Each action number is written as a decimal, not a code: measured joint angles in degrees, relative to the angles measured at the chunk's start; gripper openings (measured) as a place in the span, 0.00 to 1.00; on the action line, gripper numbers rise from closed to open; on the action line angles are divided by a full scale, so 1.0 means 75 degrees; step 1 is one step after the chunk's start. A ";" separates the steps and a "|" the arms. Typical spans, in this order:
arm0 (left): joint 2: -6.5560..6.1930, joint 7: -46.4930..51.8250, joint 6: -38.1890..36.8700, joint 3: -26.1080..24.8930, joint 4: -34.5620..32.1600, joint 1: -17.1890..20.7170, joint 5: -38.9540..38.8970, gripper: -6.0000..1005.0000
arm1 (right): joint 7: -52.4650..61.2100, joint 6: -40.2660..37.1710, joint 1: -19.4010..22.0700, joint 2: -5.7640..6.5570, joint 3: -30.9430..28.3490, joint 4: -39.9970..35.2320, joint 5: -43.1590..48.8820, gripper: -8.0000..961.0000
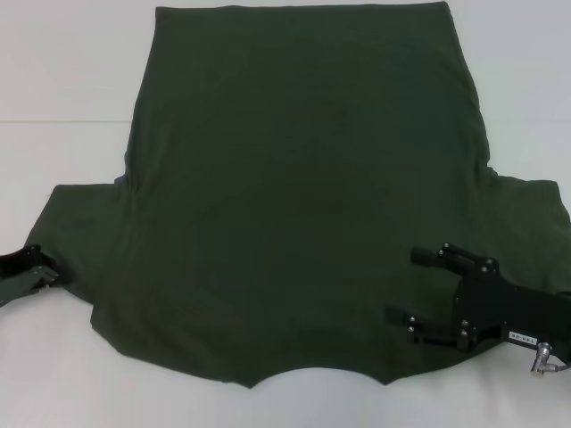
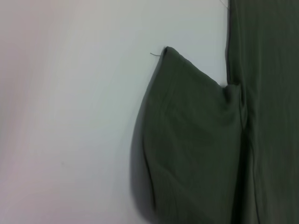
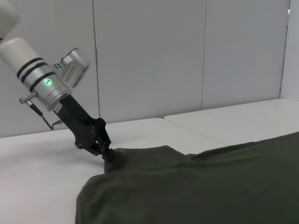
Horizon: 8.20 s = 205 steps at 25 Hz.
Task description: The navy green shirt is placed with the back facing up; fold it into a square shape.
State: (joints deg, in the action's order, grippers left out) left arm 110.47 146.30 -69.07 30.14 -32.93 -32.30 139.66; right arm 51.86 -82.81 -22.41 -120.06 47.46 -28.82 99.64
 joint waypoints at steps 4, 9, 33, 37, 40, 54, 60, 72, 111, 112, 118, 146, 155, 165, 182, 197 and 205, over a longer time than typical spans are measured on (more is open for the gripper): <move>0.0000 -0.0014 -0.0004 0.0001 -0.0032 -0.0011 -0.0009 0.10 | 0.0000 0.0000 0.0000 0.0000 0.0000 0.0000 0.0004 0.98; 0.0028 -0.0165 -0.0061 -0.0028 -0.0159 0.0006 -0.0055 0.04 | 0.0000 0.0000 0.0000 0.0000 0.0000 0.0000 -0.0009 0.98; -0.0182 -0.0245 -0.0276 -0.0061 -0.1580 -0.0014 -0.0083 0.04 | 0.0001 0.0003 0.0000 -0.0012 -0.0009 0.0002 -0.0056 0.98; -0.0190 -0.0215 -0.0313 -0.0064 -0.1684 -0.0045 -0.0061 0.04 | 0.0000 0.0003 0.0005 -0.0012 -0.0005 0.0010 -0.0055 0.98; -0.0197 -0.0207 -0.0424 -0.0055 -0.1706 -0.0081 -0.0079 0.04 | 0.0000 0.0003 0.0011 -0.0011 -0.0002 0.0021 -0.0056 0.98; 0.0420 0.0011 -0.0977 0.1220 -0.2882 -0.0971 -0.0021 0.04 | -0.0050 -0.0003 0.0005 -0.0011 0.0000 0.0127 -0.0055 0.98; 0.0686 0.0076 -0.1020 0.2114 -0.2951 -0.1242 -0.0011 0.04 | -0.0059 -0.0009 0.0033 -0.0011 0.0000 0.0200 -0.0054 0.98; 0.0987 0.0077 -0.0810 0.2698 -0.2929 -0.1174 0.0580 0.04 | -0.0071 -0.0010 0.0033 0.0001 -0.0012 0.0199 -0.0054 0.98; 0.1478 -0.0789 -0.0522 0.2829 -0.2324 -0.0982 0.0519 0.05 | -0.0071 0.0050 0.0011 -0.0006 -0.0064 0.0211 -0.0054 0.98; 0.1486 -0.0874 -0.0579 0.2827 -0.2324 -0.0971 0.0513 0.05 | -0.0071 0.0046 0.0014 -0.0009 -0.0064 0.0211 -0.0054 0.98; 0.1502 -0.1013 -0.0758 0.2812 -0.2338 -0.0921 0.0349 0.12 | -0.0071 0.0045 0.0024 -0.0011 -0.0063 0.0211 -0.0054 0.98; 0.1781 -0.2682 0.0038 0.1961 -0.1777 -0.0650 -0.0482 0.86 | -0.0067 0.0075 -0.0012 0.0000 -0.0054 0.0211 -0.0039 0.98; 0.1781 -0.2719 -0.0692 0.1970 -0.1625 -0.0755 -0.0482 0.86 | -0.0070 0.0094 -0.0021 0.0000 -0.0059 0.0211 -0.0045 0.98; 0.1662 -0.3216 -0.1799 0.1766 -0.1561 -0.0675 -0.1413 0.86 | -0.0053 0.0172 -0.0024 0.0000 -0.0073 0.0211 -0.0055 0.98; 0.1459 -0.8964 -0.3785 0.0675 -0.1549 0.1258 -0.3265 0.86 | 0.0009 0.0235 -0.0034 0.0001 -0.0199 0.0211 -0.0168 0.98; 0.1072 -1.0013 -0.3131 0.0430 -0.0935 0.1672 -0.3228 0.86 | 0.0108 0.0473 0.0061 0.0014 -0.0320 0.0300 -0.0173 0.98; 0.1067 -1.0020 -0.3139 0.0424 -0.0919 0.1619 -0.3188 0.86 | 0.3505 0.0433 0.0206 0.0144 -0.0395 -0.0992 0.0368 0.98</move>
State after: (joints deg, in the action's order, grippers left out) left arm 118.47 71.15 -92.61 33.32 -39.82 -20.16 115.75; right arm 78.14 -79.56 -20.87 -118.98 44.50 -36.27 102.39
